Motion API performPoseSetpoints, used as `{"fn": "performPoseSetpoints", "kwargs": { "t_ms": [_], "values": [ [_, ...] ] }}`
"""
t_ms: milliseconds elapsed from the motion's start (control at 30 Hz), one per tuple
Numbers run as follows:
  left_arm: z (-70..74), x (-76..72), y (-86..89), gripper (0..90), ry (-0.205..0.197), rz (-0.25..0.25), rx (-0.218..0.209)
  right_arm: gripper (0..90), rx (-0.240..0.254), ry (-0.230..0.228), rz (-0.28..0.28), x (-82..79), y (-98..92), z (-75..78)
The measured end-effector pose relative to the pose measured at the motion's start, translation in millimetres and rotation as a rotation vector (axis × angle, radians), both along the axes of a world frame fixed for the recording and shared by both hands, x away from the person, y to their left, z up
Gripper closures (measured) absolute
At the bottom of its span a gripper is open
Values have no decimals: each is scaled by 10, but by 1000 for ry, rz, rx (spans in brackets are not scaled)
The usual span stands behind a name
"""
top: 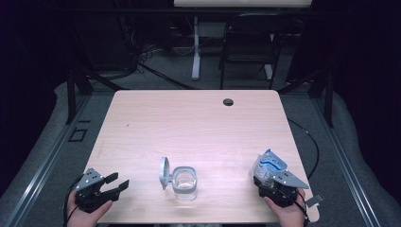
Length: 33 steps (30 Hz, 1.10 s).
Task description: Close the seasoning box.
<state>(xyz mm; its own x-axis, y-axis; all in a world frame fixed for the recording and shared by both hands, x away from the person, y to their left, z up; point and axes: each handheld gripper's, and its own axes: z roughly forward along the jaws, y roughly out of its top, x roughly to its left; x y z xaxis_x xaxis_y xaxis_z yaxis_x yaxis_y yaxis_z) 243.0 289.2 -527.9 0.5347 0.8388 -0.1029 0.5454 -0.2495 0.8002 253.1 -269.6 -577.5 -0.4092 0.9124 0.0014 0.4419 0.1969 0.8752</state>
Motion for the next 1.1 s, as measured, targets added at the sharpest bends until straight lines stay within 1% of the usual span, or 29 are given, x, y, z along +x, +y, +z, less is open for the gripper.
{"fn": "performPoseSetpoints", "kwargs": {
  "t_ms": [67,333,467,600,1100],
  "values": [
    [-2,2,1,452,1,-3,3,377,0,-7,7,1,-8,-7],
    [-1,1,-6,452,0,-2,3,387,-8,-11,11,3,-3,-6],
    [-3,3,-1,452,0,-3,6,390,-25,-6,29,6,-8,5],
    [-5,4,0,452,1,-3,6,392,-7,-12,27,12,-16,-7],
    [-9,5,-3,452,2,-4,10,398,-17,-10,38,8,-26,-4]
  ]
}}
